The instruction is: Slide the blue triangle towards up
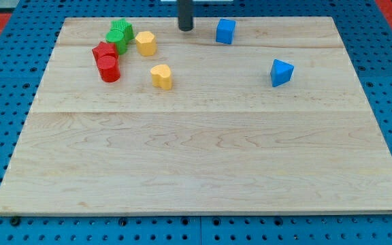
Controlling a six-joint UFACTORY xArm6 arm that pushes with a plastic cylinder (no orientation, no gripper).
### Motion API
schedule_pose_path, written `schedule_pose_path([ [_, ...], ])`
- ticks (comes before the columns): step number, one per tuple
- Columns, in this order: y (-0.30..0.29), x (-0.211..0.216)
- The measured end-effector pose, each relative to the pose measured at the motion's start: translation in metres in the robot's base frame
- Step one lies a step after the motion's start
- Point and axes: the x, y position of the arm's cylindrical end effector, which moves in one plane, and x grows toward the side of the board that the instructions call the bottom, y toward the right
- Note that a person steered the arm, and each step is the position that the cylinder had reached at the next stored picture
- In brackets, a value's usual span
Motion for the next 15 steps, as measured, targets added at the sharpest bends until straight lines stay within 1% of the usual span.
schedule_pose_path([
  [1,0.062,0.011],
  [2,0.057,0.046],
  [3,0.059,0.121],
  [4,0.117,0.151],
  [5,0.176,0.148],
  [7,0.198,0.097],
  [8,0.202,0.137],
  [9,0.217,0.138],
  [10,0.227,0.111],
  [11,0.217,0.084],
  [12,0.22,0.08],
  [13,0.242,0.062],
  [15,0.203,0.043],
])
